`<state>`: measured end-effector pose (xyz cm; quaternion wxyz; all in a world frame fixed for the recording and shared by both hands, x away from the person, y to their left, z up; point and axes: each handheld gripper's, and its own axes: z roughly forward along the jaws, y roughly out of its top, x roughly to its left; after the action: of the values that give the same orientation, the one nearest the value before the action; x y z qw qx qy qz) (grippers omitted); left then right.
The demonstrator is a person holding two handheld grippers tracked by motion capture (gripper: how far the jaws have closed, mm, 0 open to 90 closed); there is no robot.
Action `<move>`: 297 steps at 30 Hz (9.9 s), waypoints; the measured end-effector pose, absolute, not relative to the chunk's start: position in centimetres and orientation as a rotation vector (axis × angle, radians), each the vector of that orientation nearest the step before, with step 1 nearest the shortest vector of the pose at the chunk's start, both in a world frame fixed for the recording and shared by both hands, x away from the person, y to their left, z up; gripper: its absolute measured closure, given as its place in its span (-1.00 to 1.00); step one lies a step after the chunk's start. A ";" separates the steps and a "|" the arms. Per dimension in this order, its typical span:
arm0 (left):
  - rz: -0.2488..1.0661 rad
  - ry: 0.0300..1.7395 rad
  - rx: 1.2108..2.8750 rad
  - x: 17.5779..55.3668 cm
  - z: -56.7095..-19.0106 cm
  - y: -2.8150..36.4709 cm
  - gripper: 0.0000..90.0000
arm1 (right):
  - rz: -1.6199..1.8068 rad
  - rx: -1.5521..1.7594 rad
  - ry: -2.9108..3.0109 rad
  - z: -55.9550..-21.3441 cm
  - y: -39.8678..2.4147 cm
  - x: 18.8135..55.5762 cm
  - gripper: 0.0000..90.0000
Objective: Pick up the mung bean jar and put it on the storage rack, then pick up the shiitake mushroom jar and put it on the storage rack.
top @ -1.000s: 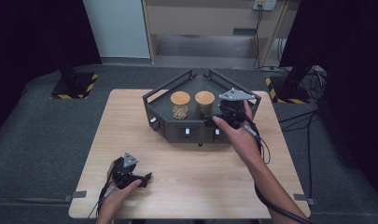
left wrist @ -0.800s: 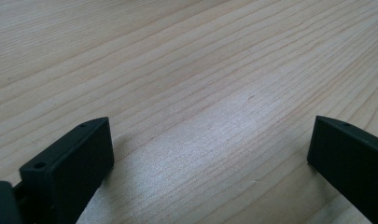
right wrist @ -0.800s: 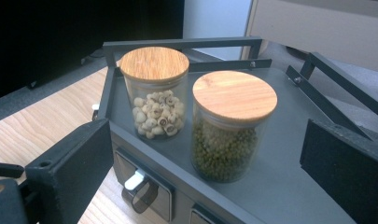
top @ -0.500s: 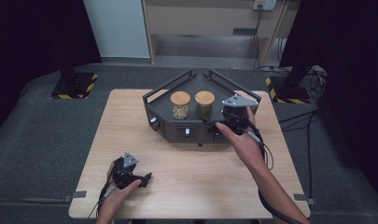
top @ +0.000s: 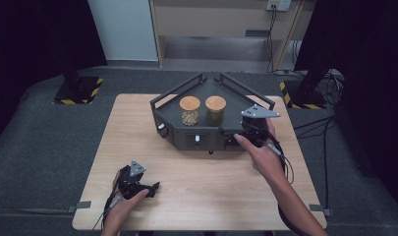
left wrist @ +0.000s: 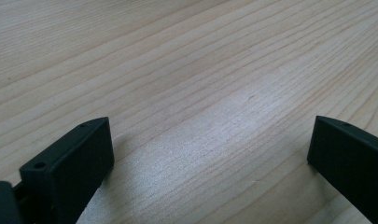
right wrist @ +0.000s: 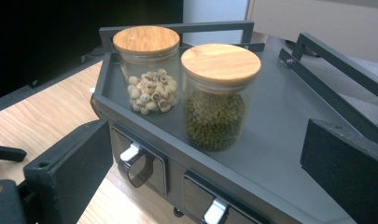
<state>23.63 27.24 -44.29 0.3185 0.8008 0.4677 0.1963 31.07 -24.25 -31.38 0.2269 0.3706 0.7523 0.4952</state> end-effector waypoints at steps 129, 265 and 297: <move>0.519 1.234 2.104 23.6 -44.3 27.2 -1.00 | 1.287 1.335 2.014 -43.3 -36.4 25.5 -0.95; 0.520 1.236 2.103 23.6 -44.3 27.1 -1.00 | 1.196 1.133 2.024 -33.3 -31.0 27.6 -0.43; 0.520 1.236 2.103 23.6 -44.3 27.1 -1.00 | 1.175 1.098 2.020 -29.2 -28.3 30.8 -0.43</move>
<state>23.58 27.13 -44.30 0.3181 0.7994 0.4698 0.1978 30.80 -28.26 -29.25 0.2762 0.4087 0.7519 0.4375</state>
